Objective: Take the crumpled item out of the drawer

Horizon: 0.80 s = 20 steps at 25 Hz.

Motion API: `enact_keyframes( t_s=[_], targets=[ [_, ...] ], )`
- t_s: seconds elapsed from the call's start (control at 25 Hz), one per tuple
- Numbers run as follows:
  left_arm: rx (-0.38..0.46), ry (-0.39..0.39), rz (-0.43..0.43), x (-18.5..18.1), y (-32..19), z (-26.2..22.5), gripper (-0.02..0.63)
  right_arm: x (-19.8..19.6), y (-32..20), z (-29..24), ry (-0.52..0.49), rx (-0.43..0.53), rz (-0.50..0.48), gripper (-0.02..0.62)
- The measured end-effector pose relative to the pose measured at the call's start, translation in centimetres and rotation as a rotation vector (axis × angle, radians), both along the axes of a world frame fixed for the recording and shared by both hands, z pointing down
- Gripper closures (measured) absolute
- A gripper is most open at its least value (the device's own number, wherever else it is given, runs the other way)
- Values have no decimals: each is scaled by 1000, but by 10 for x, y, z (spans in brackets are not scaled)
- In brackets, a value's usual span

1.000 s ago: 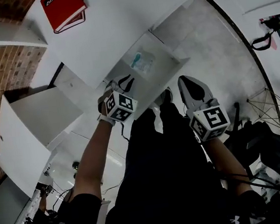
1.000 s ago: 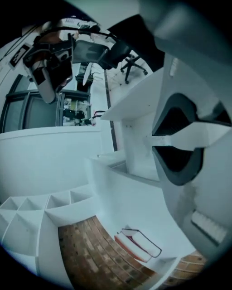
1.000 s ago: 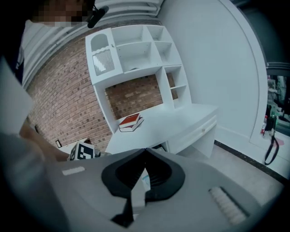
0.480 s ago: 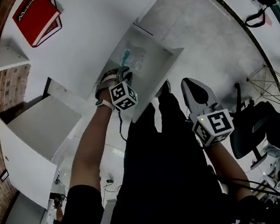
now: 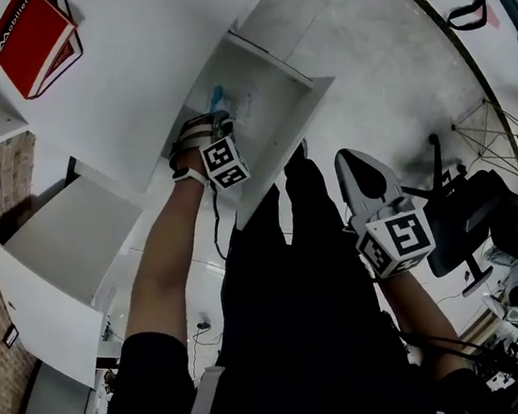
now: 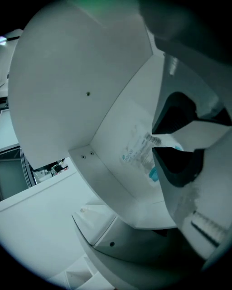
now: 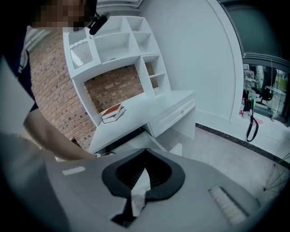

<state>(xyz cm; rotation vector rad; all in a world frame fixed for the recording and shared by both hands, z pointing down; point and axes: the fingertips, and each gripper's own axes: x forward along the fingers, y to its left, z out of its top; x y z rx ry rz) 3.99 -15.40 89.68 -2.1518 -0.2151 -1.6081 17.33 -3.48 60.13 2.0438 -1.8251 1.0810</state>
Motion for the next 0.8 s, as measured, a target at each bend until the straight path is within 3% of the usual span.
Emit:
enact_keyframes(
  t_s=[0.16,0.32,0.8],
  targets=[
    [7,-25,9,2,1,11,506,-1,5,6,-6,-17,-5,592],
    [-7,-7,-25,5,1,10,580,-5,7,11,-14,-22,-14,592],
    [-153,138,-227,19,17,-41,600,-17,-6,-4,-6,13,-90,592]
  ],
)
